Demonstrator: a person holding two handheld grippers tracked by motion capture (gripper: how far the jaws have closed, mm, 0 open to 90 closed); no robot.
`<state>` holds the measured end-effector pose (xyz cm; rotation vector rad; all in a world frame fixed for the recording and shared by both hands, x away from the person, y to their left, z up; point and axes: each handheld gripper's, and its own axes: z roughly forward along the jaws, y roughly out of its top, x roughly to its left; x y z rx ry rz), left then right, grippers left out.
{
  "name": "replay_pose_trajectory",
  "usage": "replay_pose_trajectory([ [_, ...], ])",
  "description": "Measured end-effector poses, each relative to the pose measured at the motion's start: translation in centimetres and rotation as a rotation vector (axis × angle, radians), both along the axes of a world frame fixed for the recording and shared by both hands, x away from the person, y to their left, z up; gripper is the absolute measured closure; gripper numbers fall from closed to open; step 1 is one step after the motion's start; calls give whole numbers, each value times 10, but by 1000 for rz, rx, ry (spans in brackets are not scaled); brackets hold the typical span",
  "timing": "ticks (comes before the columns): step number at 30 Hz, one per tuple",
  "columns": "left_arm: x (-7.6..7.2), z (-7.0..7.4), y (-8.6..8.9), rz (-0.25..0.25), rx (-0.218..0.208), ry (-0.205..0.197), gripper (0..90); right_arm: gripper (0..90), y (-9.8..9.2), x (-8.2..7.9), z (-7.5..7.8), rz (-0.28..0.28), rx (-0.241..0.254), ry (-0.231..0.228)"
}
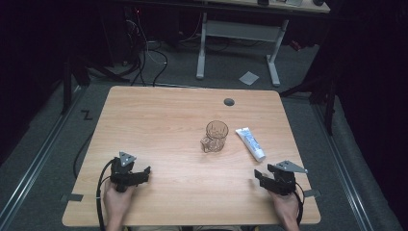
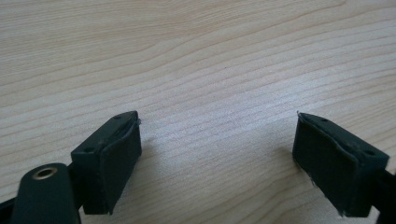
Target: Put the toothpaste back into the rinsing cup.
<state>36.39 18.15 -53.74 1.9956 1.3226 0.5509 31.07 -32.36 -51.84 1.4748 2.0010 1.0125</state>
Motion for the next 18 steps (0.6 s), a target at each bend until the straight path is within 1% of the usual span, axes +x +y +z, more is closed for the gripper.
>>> replay_pose_trajectory([
  [3,0,0,0,1,0,-2,158,361,-4,0,1,6,4,-17],
  [7,0,0,0,0,0,0,157,353,-9,0,3,-6,12,-21],
  [13,0,0,0,0,0,0,157,340,-17,2,6,-23,8,-14],
  [14,0,0,0,0,0,0,157,337,-17,2,7,-31,16,-12],
  [18,0,0,0,1,-1,-3,157,336,-22,4,10,-37,17,-21],
])
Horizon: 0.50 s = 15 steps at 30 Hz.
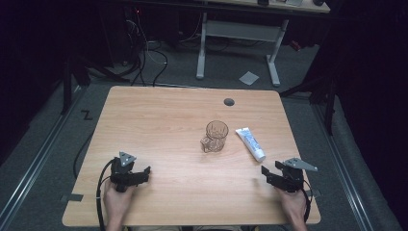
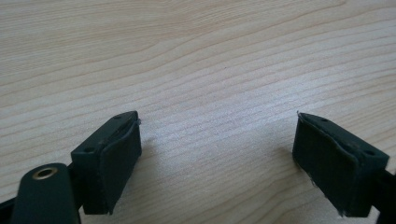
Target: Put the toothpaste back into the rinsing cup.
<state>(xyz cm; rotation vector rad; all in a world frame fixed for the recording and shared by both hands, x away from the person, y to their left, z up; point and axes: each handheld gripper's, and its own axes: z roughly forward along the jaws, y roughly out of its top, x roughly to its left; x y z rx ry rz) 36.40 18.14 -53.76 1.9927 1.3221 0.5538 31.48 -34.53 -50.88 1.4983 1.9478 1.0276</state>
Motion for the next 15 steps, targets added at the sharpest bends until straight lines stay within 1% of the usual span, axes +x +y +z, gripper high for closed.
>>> replay_pose_trajectory([
  [3,0,0,0,0,0,0,157,332,-2,2,4,-8,2,3],
  [8,0,0,0,0,0,0,157,347,-3,4,8,10,-6,6],
  [11,0,0,0,-1,0,1,157,347,-3,6,13,17,-1,7],
  [15,0,0,0,0,0,0,157,344,-5,10,18,21,21,-4],
])
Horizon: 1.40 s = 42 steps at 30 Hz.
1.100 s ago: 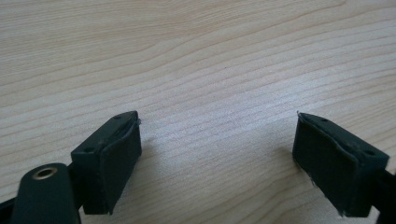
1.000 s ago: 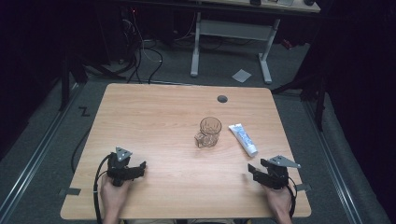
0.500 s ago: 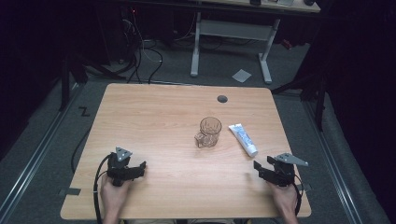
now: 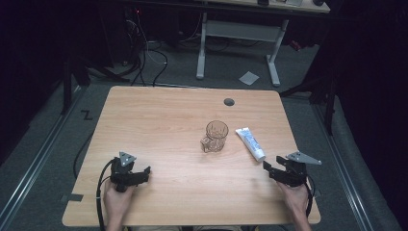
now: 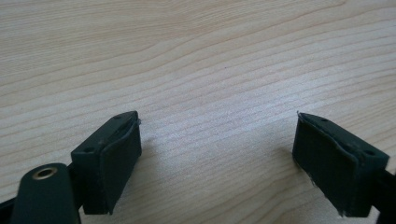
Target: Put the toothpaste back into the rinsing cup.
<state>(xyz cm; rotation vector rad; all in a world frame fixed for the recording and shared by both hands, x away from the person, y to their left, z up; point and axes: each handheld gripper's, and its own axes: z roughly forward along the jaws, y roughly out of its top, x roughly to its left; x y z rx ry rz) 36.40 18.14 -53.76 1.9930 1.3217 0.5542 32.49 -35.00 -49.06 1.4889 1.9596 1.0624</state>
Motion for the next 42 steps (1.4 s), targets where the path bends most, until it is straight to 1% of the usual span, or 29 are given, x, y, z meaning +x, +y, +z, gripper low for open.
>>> replay_pose_trajectory([
  [2,0,0,0,-1,0,2,157,343,-1,2,2,6,-2,-6],
  [3,0,0,0,-1,0,1,157,342,-1,3,4,2,4,1],
  [6,0,0,0,-1,1,4,157,340,-2,10,5,17,-2,15],
  [7,0,0,0,-1,1,3,157,339,-2,11,6,16,4,25],
  [8,0,0,0,-1,1,3,157,336,-2,13,7,25,12,26],
  [9,0,0,0,0,0,1,157,337,-2,14,10,45,66,19],
  [12,0,0,0,-1,1,3,157,337,-1,16,14,59,69,7],
  [15,0,0,0,-1,0,3,157,334,2,21,19,62,61,-2],
  [21,0,0,0,-1,1,3,157,283,7,30,27,48,32,-6],
  [22,0,0,0,-2,1,3,157,279,7,33,27,42,35,-2],
  [26,0,0,0,-1,0,3,157,273,9,42,28,23,11,16],
  [27,0,0,0,-1,1,3,157,270,10,47,29,17,-1,19],
  [29,0,0,0,-1,1,4,157,266,11,49,29,14,-2,21],
  [32,0,0,0,-1,1,3,157,261,12,53,30,11,-9,24],
  [33,0,0,0,-1,1,3,157,261,14,57,32,17,-23,20],
  [36,0,0,0,-1,1,3,157,262,15,59,33,25,-33,16],
  [37,0,0,0,-1,1,4,157,263,16,61,32,23,-31,21],
  [38,0,0,0,-1,1,4,157,263,17,64,30,25,-41,36],
  [42,0,0,0,-1,0,3,157,264,18,68,29,26,-45,49],
])
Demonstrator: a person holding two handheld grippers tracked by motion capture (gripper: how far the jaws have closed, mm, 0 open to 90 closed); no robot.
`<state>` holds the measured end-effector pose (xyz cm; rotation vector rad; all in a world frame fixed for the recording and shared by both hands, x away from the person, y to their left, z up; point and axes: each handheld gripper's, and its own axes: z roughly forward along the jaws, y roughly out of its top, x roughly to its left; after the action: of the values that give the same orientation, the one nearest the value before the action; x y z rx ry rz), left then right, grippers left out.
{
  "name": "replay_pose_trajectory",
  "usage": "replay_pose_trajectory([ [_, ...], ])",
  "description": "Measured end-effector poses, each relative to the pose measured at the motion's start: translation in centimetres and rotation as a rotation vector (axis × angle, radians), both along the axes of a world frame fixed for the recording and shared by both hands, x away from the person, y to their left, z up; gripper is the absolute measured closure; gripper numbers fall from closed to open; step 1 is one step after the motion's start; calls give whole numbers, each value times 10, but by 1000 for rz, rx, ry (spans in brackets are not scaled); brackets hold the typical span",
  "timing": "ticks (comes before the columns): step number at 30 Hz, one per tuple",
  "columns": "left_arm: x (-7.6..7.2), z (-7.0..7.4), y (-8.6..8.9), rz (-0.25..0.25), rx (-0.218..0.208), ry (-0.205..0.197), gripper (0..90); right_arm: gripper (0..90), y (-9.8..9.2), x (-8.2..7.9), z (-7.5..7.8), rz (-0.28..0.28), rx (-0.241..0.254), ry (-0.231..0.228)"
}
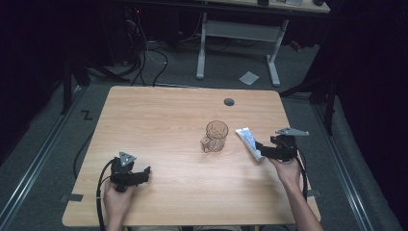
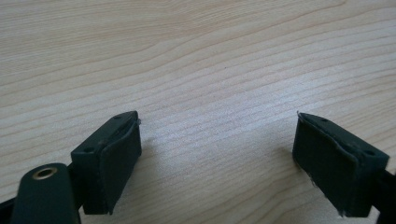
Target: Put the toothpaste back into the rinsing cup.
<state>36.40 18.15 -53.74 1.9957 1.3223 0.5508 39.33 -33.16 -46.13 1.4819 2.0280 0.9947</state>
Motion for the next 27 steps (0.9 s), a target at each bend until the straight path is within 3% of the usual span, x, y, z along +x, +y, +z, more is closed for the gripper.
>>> replay_pose_trajectory([
  [9,0,0,0,0,0,0,157,264,7,11,5,6,-19,0],
  [19,0,0,0,0,0,0,157,274,16,23,6,26,-30,35],
  [24,0,0,0,0,0,0,157,345,22,29,9,39,-58,20],
  [27,0,0,0,0,0,0,157,362,24,31,11,41,-48,15],
])
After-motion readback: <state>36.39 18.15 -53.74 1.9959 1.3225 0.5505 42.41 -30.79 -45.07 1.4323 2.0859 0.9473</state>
